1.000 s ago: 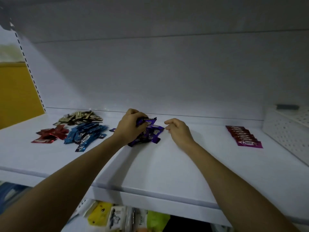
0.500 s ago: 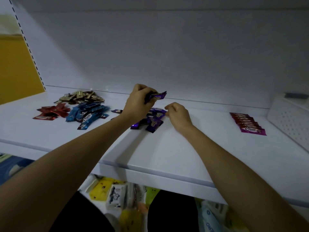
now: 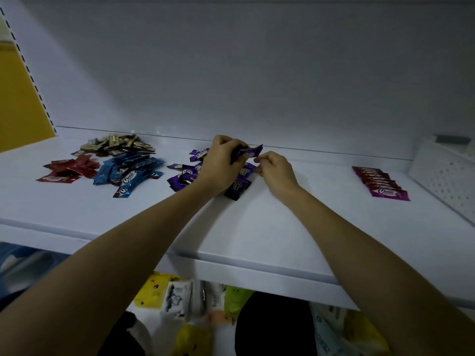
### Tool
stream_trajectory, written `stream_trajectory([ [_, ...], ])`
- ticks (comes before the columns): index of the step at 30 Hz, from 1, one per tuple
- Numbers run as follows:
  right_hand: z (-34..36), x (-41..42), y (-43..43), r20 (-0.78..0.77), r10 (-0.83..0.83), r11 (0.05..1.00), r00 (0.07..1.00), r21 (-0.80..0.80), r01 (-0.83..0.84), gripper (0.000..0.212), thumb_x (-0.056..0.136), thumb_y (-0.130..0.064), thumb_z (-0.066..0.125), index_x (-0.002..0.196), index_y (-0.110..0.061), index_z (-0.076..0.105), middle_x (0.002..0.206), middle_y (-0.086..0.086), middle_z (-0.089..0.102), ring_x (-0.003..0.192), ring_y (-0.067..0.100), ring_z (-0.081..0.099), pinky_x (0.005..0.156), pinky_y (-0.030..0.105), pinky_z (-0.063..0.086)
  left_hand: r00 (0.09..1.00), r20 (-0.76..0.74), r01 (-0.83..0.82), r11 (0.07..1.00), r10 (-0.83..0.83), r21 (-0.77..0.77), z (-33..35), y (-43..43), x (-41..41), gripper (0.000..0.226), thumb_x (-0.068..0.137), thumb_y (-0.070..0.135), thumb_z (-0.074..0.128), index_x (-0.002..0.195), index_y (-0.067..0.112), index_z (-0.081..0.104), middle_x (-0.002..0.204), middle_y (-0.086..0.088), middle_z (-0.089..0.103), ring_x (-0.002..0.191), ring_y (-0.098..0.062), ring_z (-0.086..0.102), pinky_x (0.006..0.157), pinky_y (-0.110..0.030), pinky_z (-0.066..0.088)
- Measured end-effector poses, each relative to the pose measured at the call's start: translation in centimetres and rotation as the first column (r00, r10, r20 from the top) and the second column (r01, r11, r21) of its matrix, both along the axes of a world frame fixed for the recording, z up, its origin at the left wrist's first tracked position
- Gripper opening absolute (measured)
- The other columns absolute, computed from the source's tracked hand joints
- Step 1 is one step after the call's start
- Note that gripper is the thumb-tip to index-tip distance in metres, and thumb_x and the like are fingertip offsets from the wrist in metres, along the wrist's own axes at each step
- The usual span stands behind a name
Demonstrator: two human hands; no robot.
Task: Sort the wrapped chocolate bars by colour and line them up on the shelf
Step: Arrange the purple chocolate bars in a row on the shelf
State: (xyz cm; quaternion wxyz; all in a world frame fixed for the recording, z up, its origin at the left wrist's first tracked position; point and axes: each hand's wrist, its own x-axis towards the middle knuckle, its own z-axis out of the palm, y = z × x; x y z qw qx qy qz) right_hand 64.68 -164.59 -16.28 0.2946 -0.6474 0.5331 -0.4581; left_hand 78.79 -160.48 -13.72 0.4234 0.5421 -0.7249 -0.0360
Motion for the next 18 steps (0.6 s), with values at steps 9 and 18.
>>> stream_trajectory([
  [9,-0.3,0.0,0.0,-0.010,0.015,1.000,1.000,0.006,-0.015,0.026,0.090,-0.009,0.040,0.089,-0.022,0.063,0.095,0.005,0.067,0.096,0.024,0.063,0.093,0.041,0.050,0.998,-0.068,-0.007,1.000,0.008,0.011,-1.2,0.2,1.6,0.028,0.093,0.016,0.059,0.121,0.011,0.062,0.123,-0.011,0.049,0.100,-0.007,0.041,0.081,0.000,0.022],
  [18,0.5,0.4,2.1,-0.126,-0.053,0.997,0.991,-0.053,0.047,0.022,0.093,-0.014,0.040,0.091,-0.023,0.060,0.096,0.006,0.068,0.093,0.023,0.064,0.084,0.037,0.051,0.992,-0.127,-0.011,1.000,0.012,0.010,0.3,2.8,3.1,0.029,0.094,0.017,0.058,0.122,0.014,0.061,0.125,-0.009,0.047,0.105,-0.014,0.049,0.088,-0.011,0.030],
])
